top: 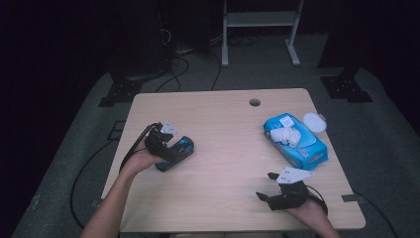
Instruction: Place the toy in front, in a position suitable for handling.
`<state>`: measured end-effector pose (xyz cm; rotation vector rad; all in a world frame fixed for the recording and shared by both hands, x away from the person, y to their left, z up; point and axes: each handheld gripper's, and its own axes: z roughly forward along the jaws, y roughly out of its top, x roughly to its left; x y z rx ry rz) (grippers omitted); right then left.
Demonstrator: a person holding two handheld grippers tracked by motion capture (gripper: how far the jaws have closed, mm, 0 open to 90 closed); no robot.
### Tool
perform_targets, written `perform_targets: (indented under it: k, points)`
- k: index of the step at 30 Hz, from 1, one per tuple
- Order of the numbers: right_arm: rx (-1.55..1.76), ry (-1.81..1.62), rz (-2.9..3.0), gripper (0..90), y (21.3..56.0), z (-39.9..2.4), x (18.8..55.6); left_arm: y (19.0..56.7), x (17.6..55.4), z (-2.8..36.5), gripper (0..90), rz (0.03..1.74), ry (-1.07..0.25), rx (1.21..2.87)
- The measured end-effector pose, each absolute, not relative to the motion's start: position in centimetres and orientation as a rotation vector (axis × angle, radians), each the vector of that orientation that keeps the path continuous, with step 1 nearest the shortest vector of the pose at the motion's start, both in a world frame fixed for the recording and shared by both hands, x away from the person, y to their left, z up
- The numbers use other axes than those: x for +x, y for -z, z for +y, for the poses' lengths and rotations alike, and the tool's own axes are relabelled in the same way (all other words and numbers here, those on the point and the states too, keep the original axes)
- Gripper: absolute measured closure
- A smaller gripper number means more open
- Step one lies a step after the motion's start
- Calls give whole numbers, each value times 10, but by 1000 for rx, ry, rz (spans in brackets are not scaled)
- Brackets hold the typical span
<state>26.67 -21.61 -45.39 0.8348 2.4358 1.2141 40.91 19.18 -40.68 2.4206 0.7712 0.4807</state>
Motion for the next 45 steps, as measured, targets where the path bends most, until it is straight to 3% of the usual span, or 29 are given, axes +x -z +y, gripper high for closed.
perform_targets:
  k: [23,26,31,36,45]
  points:
    - [816,-1216,2480,203,458,-216,264,444,438,189,64,875,-293,2648]
    - [811,-1216,2480,203,458,-216,264,447,440,187,121,879,-307,2676]
    - [810,-1217,2477,203,457,-217,263,449,443,188,135,929,-244,2663]
    - [796,-1214,2481,204,457,-216,262,448,444,189,241,928,-182,2657]
    - [796,-1213,2482,204,457,-217,262,445,447,182,256,919,-171,2731]
